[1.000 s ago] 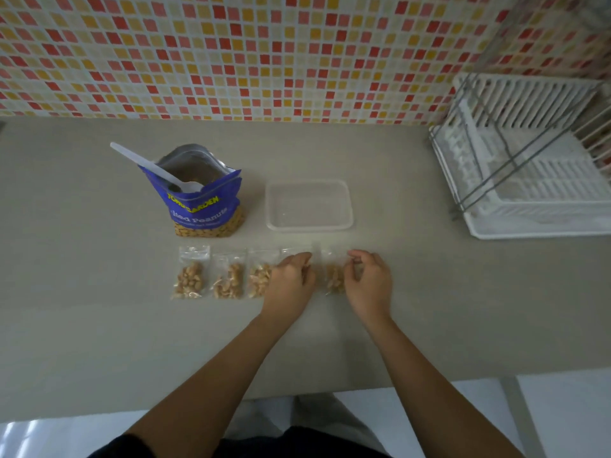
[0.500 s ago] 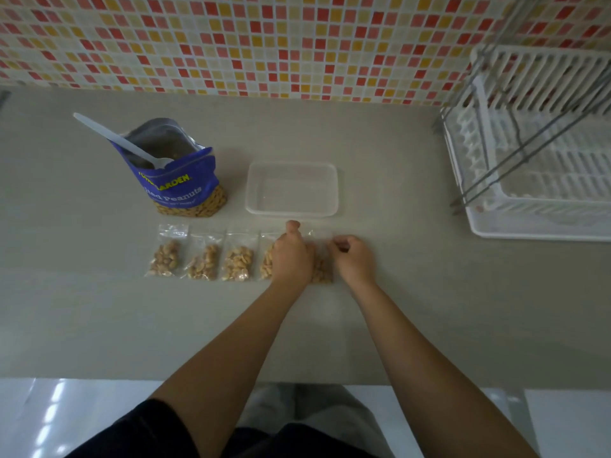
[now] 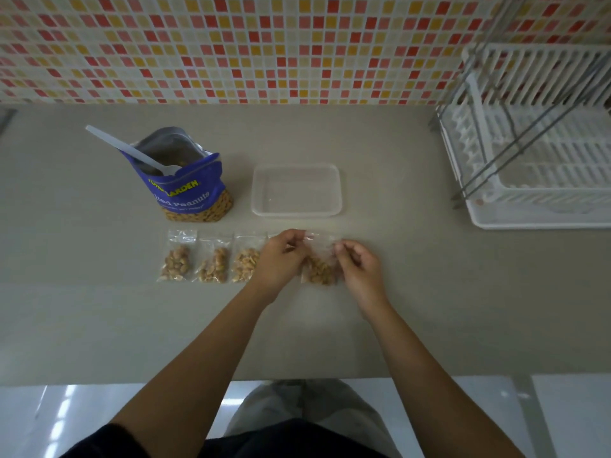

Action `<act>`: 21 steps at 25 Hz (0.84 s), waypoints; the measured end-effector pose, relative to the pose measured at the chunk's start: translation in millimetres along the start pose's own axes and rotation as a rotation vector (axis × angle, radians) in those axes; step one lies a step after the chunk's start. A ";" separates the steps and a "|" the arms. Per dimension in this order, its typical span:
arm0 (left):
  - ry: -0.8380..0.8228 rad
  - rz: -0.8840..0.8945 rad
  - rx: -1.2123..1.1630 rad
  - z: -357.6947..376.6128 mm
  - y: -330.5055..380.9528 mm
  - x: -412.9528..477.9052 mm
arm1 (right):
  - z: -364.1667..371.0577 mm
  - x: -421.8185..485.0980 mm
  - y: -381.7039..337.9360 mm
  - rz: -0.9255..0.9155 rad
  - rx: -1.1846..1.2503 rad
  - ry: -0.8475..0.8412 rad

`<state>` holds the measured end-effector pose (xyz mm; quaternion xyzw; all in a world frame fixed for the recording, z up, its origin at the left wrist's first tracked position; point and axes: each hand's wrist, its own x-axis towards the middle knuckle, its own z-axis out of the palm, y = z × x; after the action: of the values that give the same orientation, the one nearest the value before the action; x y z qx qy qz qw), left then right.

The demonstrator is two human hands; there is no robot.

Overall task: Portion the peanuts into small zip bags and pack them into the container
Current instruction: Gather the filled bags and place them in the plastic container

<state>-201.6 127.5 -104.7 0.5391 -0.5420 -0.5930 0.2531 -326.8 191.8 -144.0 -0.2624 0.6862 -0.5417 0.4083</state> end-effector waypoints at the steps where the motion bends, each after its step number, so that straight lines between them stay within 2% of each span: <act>1: -0.037 0.003 -0.010 -5.2 0.1 -2.0 | 1.1 -4.8 -1.3 0.005 0.015 -0.003; 4: -0.139 0.042 0.000 -14.8 8.8 -11.6 | 3.5 -14.2 -11.0 -0.031 0.041 0.002; 7: -0.187 0.106 0.117 -20.9 22.3 -14.4 | 7.4 -17.4 -22.1 -0.089 0.025 0.019; 16: -0.052 0.381 0.453 -24.7 35.2 -15.2 | 20.7 -25.7 -39.4 -0.266 -0.277 0.177; 21: -0.055 0.391 0.488 -35.4 30.2 -9.9 | 16.1 -25.7 -35.7 -0.266 -0.276 0.189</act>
<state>-174.9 114.6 -67.4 0.4533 -0.7684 -0.3996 0.2106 -302.6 194.1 -104.0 -0.3521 0.7486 -0.5138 0.2270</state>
